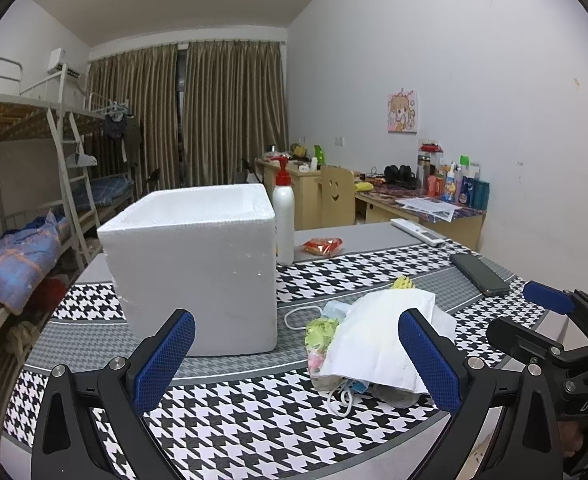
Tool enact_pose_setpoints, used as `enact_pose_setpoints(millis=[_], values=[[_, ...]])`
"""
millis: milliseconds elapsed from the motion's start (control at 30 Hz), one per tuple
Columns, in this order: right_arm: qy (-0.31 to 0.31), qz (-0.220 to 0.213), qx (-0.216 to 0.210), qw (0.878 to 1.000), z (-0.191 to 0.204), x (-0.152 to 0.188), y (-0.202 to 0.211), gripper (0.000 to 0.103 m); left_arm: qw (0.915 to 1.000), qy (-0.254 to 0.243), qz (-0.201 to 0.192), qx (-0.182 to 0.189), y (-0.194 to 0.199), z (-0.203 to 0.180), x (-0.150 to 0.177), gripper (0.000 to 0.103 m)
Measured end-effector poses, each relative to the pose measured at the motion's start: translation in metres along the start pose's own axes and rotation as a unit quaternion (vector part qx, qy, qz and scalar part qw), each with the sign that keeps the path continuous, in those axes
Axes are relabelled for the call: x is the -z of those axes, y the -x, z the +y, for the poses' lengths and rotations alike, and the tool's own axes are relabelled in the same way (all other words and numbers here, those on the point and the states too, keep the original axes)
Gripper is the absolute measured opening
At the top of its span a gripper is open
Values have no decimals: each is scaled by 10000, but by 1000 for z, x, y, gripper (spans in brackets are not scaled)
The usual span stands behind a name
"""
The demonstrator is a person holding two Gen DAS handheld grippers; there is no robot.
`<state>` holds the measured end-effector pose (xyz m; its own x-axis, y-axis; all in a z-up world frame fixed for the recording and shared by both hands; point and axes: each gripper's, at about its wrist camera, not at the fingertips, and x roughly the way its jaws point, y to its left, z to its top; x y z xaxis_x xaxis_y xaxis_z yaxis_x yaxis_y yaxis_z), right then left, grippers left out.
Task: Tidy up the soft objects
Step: 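Lower the right gripper onto the white tissue and grasp it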
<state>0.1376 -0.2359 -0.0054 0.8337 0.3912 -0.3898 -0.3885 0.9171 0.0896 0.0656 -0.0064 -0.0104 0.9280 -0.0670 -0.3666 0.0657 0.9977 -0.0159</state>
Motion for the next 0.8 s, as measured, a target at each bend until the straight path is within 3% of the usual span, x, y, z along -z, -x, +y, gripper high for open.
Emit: enact_pose_setpoints(millis=[800], values=[[-150,582,-131,9981,-7,5,-51,101,9986,55,505,109,-45,4,4,102]])
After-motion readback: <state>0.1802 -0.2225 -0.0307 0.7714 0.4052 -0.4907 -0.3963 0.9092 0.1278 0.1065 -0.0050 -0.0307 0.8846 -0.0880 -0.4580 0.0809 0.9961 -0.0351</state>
